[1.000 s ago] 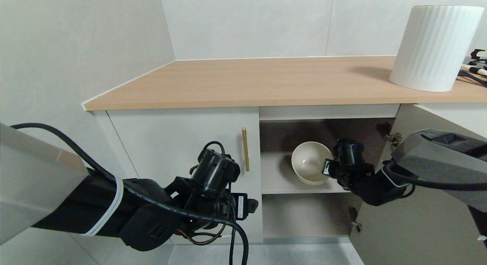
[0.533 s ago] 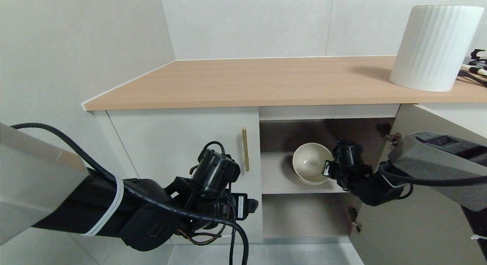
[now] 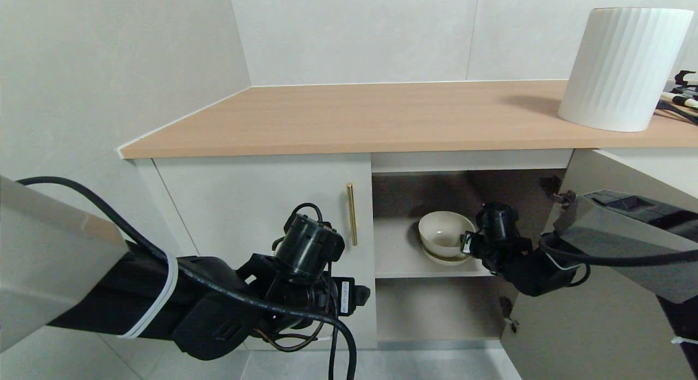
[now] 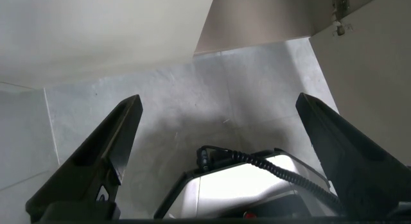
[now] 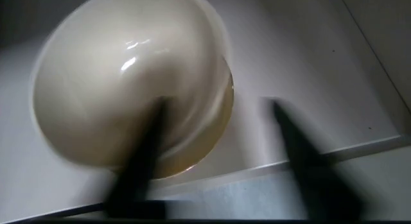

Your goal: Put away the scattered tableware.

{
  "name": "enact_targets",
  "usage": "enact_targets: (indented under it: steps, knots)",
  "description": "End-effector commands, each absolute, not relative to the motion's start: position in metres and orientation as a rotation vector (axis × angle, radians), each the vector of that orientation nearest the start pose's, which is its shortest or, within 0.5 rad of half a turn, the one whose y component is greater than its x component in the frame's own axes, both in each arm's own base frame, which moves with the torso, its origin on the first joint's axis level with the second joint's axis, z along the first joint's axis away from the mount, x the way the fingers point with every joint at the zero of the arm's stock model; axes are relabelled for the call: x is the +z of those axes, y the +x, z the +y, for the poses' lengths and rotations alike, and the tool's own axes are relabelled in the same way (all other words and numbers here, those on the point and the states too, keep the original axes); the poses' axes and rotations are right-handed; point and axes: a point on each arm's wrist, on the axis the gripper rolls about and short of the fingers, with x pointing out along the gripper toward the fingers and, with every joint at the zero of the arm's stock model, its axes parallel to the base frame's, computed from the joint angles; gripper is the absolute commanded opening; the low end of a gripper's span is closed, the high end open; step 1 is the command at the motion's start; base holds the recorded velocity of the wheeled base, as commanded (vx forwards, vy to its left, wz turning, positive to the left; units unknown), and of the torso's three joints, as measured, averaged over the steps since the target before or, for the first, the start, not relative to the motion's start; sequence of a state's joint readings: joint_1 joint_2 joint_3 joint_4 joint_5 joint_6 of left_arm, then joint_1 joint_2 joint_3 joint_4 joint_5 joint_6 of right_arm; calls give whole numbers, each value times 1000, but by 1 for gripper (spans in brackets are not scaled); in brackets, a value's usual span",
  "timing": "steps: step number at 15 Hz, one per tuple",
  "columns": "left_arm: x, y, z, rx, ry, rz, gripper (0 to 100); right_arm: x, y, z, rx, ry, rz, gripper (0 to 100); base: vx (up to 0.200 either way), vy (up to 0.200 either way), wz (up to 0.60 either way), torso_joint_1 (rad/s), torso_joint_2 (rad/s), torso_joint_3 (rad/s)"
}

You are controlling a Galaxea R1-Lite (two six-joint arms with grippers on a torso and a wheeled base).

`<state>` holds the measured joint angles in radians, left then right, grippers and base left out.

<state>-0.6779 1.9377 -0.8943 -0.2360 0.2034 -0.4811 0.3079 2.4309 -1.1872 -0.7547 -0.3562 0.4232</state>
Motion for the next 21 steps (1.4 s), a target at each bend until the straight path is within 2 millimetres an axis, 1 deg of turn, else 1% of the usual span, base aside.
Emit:
enact_targets:
  steps: [1,5,6,7,9,10,11,12,13,14,15,16,17,18,20,21]
  knots:
    - [93,261,-204,-256,-104,819,100,7,425,127,-143,256,445,100,0,0,0,0,0,0]
    - [94,261,-204,-258,-107,814,100,10,423,127,-142,256,443,100,0,0,0,0,0,0]
    - [95,261,-204,-258,-107,814,100,13,422,127,-141,256,442,100,0,0,0,0,0,0]
    - [99,261,-202,-259,-115,802,100,18,416,126,-141,253,449,100,0,0,0,0,0,0]
    - [127,259,-186,-249,-159,729,100,49,394,125,-115,253,452,100,0,0,0,0,0,0]
    - [145,255,-176,-247,-186,683,100,66,376,121,-110,249,468,100,0,0,0,0,0,0]
    - [157,249,-168,-248,-207,645,100,80,360,119,-84,249,478,100,0,0,0,0,0,0]
    - [173,240,-158,-257,-212,595,100,100,340,118,-19,262,489,100,0,0,0,0,0,0]
    - [183,234,-150,-261,-203,560,100,116,325,121,20,266,487,100,0,0,0,0,0,0]
    - [196,221,-133,-258,-190,508,100,133,301,122,56,285,488,100,0,0,0,0,0,0]
    - [206,211,-120,-256,-181,464,100,144,289,120,70,304,476,100,0,0,0,0,0,0]
    - [214,197,-110,-262,-182,427,100,155,273,115,86,308,463,100,0,0,0,0,0,0]
    - [219,190,-106,-267,-190,408,100,162,265,113,100,310,458,100,0,0,0,0,0,0]
    - [223,178,-99,-277,-199,389,100,176,246,105,123,317,456,100,0,0,0,0,0,0]
    - [224,171,-93,-276,-208,376,100,195,213,98,164,315,465,100,0,0,0,0,0,0]
    - [224,171,-88,-262,-213,372,100,202,201,94,176,314,460,100,0,0,0,0,0,0]
